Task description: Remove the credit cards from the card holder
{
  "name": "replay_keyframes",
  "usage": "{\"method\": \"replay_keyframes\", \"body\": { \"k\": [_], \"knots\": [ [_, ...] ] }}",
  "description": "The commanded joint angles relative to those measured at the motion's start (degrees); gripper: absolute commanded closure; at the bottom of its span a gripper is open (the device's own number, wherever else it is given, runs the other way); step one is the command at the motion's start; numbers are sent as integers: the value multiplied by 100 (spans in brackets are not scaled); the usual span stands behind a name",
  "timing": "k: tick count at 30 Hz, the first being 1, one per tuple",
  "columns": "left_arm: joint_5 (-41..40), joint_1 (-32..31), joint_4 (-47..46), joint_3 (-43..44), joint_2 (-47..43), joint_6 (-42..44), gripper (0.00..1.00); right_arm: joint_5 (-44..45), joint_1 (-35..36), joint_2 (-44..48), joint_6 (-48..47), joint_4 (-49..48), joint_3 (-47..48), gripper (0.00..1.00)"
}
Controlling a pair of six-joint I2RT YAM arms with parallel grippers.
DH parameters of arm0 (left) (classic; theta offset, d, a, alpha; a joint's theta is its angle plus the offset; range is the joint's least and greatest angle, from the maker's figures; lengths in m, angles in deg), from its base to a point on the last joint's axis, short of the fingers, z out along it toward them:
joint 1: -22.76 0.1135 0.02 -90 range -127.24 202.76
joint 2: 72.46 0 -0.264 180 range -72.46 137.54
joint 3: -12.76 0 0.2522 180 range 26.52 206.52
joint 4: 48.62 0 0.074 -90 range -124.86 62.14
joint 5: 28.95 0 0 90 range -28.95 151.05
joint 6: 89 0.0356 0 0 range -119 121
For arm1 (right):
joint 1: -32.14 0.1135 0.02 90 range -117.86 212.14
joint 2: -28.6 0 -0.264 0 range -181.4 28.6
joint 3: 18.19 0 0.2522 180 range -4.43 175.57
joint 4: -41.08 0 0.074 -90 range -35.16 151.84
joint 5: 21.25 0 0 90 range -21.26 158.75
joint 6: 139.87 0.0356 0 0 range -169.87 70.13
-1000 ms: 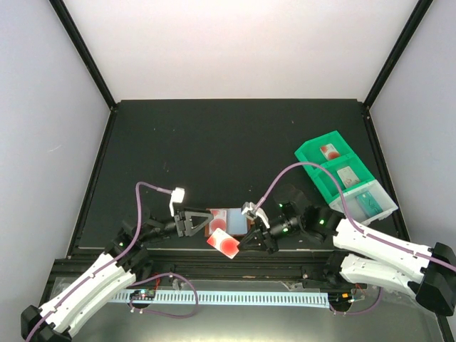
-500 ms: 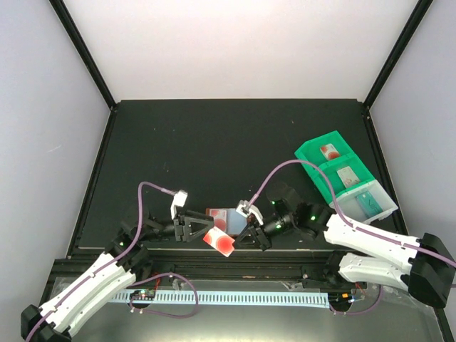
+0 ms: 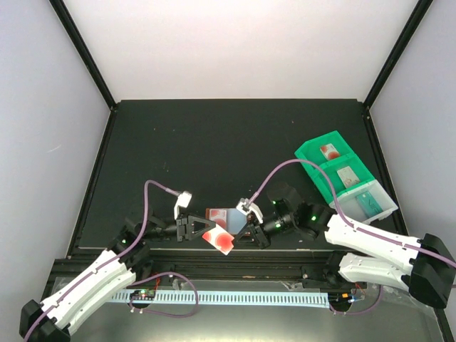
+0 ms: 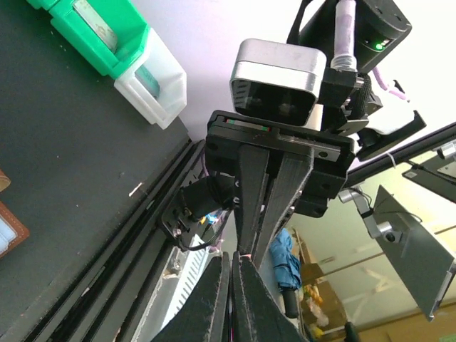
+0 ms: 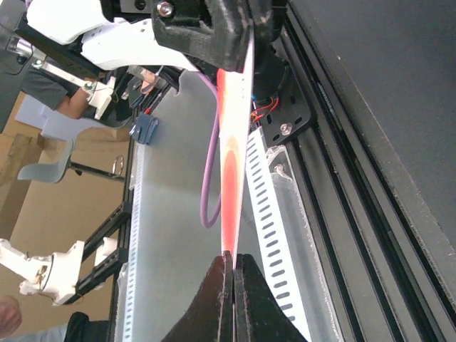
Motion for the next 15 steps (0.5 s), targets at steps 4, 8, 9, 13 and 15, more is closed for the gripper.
{"method": "replay_keyframes", "body": {
  "k": [4, 8, 9, 13, 15],
  "knots": [
    [-32, 14, 135, 394, -29, 144, 98, 783, 4, 324, 232, -259, -43, 85],
    [-516, 13, -12, 475, 12, -105, 98, 1449, 4, 453, 869, -643, -200, 61],
    [-680, 17, -150, 462, 22, -216, 98, 1446, 4, 465, 1113, -905, -270, 57],
    [-1353, 19, -779, 389, 55, -649, 98, 1588, 2, 464, 2116, -2023, -573, 50],
    [-1611, 13, -1092, 391, 126, -735, 98, 1837, 5, 474, 2562, -2481, -731, 51]
  ]
}}
